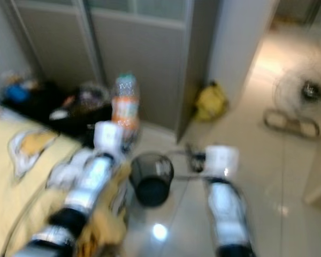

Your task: Clean up the room

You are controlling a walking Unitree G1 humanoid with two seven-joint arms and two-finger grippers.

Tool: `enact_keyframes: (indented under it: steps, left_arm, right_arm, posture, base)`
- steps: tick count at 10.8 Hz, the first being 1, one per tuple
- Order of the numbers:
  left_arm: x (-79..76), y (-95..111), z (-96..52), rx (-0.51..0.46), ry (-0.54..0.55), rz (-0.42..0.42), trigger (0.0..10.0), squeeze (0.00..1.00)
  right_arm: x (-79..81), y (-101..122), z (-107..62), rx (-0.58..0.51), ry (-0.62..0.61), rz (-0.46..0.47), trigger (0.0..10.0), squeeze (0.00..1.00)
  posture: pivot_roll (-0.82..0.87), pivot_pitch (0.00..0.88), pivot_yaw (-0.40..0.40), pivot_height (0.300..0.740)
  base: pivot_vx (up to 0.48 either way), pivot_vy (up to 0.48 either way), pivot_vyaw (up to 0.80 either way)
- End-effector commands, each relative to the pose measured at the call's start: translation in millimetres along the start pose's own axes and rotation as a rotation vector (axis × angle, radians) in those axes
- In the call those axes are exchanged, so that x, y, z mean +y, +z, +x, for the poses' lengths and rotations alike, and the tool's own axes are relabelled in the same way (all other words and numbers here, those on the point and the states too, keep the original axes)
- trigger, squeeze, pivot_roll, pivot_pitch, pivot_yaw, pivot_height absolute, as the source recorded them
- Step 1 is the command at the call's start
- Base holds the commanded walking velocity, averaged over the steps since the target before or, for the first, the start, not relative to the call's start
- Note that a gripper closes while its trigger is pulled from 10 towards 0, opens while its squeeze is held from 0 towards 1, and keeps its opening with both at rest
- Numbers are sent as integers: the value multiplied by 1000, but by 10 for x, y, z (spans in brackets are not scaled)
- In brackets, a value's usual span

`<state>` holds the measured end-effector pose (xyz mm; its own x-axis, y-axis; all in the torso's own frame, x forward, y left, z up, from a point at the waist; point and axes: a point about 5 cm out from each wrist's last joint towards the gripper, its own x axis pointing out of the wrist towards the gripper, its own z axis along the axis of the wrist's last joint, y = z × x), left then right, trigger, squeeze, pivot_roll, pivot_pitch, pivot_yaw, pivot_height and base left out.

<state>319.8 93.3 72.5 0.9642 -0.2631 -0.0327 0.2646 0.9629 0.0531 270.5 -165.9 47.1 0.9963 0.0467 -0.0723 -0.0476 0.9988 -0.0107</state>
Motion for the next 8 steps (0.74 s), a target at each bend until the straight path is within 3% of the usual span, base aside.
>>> enact_keyframes:
  steps: [1,4,6,8]
  left_arm:
    - [-127,99,68,-34,-49,6,10000,0]
    - [-155,84,70,-25,-64,5,10000,0]
    - [-190,6,89,34,-83,53,10000,0]
    - [-257,-73,144,117,-106,87,10000,0]
  right_arm:
    - [-89,24,11,-6,-17,-18,10000,0]
    - [-58,-3,-11,9,-17,-14,10000,0]
    - [-17,-64,-63,40,-2,-9,10000,0]
    - [6,-151,-148,84,14,-13,10000,0]
  posture:
    - [-90,0,61,740]
    - [-104,0,75,740]
    - [-111,0,78,740]
    - [-129,0,87,740]
  base:
    - [480,0,0]
    - [480,0,0]
    - [480,0,0]
    - [0,0,0]
